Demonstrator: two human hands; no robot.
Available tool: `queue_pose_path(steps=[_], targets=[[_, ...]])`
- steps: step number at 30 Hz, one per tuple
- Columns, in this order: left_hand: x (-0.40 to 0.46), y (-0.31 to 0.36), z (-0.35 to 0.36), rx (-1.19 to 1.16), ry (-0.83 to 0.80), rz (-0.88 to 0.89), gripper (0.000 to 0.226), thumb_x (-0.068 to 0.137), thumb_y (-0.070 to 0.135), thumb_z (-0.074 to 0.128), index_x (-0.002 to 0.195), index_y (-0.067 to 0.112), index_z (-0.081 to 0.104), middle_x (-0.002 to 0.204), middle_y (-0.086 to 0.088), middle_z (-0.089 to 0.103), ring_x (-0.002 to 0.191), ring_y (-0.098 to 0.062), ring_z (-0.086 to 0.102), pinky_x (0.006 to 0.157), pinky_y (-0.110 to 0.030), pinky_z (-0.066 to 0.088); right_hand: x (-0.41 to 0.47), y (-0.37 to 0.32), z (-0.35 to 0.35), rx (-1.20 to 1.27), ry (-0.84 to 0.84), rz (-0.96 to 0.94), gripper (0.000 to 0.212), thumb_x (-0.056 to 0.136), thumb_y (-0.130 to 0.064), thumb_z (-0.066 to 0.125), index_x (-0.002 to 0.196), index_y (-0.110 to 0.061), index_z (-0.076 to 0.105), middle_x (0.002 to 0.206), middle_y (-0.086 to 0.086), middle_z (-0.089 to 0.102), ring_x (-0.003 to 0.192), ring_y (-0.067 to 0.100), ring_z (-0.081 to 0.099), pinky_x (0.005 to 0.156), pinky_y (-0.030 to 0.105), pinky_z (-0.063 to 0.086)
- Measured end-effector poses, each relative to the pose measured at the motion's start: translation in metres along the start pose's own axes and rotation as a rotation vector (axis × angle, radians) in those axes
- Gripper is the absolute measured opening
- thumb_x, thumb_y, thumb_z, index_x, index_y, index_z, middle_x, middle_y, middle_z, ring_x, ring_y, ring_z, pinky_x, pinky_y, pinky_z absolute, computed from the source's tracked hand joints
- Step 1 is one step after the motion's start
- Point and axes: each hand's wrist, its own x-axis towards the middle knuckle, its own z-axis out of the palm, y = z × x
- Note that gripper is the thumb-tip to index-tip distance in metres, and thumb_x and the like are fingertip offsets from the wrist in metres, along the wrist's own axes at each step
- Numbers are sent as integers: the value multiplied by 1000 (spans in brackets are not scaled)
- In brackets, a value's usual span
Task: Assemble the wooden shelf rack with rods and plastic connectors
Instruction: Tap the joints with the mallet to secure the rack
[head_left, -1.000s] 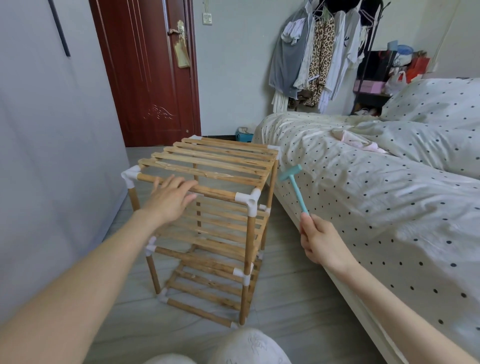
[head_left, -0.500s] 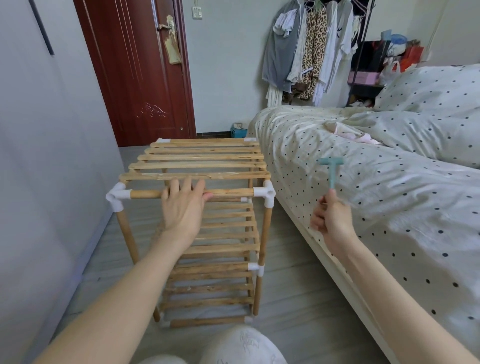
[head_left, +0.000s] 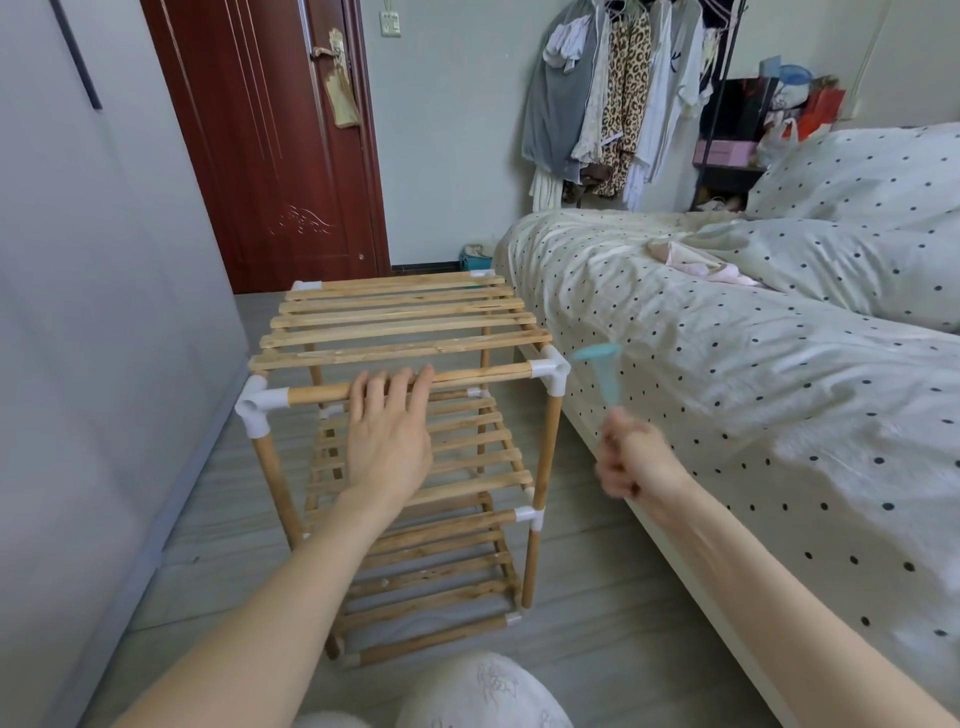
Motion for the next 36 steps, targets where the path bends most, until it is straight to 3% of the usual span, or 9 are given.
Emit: queue_pose_path(steps=[5,9,13,16,19,23,26,31,36], targets=[[-1,5,-1,51,-70,-21,73,84,17,54,148,15,18,145,-7,32,134,-29,25,117,-46,3,0,2,-10,152,113,-62,33,101,-27,26,70,-17,30,48,-5,25,29,6,20,32,14,16],[-1,3,-2,86,-81,-21,76,85,22,54,149,16,12,147,-6,28,135,-28,22,117,-46,2,-3,5,-10,10,-130,19,34,102,-32,28,72,-17,33,45,-6,24,33,9,19,33,15,16],[-1,3,-4,77,-92,-13,78,85,24,53,149,16,10,148,-6,26,136,-28,21,117,-46,3,-4,-11,-12,140,63,-20,32,101,-25,27,70,-18,30,45,-7,24,31,7,19,31,16,16],[-1,2,-5,64,-110,-22,79,85,27,54,149,17,9,149,-5,25,137,-28,20,117,-46,2,-5,-8,-6,16,-130,24,33,102,-29,29,73,-17,34,44,-8,25,33,8,20,32,17,17],[-1,0,-6,48,-113,-12,80,84,26,56,149,17,10,149,-5,25,136,-27,20,117,-45,1,-6,-15,-5,155,29,-11,31,102,-27,28,72,-17,32,46,-7,24,33,7,19,32,16,16],[-1,-1,-6,50,-115,-9,82,84,28,56,149,17,9,150,-4,24,137,-27,18,118,-44,-1,-8,-13,-5,47,-172,48,33,102,-31,30,73,-16,36,45,-8,26,34,8,22,32,18,21],[-2,-2,-5,48,-126,-2,82,84,29,55,150,17,7,151,-4,22,138,-27,17,118,-45,0,-7,-22,-5,197,51,3,33,102,-27,29,71,-17,34,46,-6,27,31,7,22,31,15,20],[-2,-9,-10,1,-152,48,77,88,27,48,150,18,4,154,-2,16,141,-25,12,118,-43,-3,-19,-16,13,-187,-155,-72,33,101,-31,31,73,-15,40,46,-5,37,38,12,33,38,22,30],[0,-56,-30,-44,-65,49,57,89,25,49,143,16,33,145,-7,38,134,-24,32,117,-46,10,-25,-24,62,-552,-12,-543,37,101,-30,29,77,-12,49,70,-1,52,61,12,48,57,16,38]])
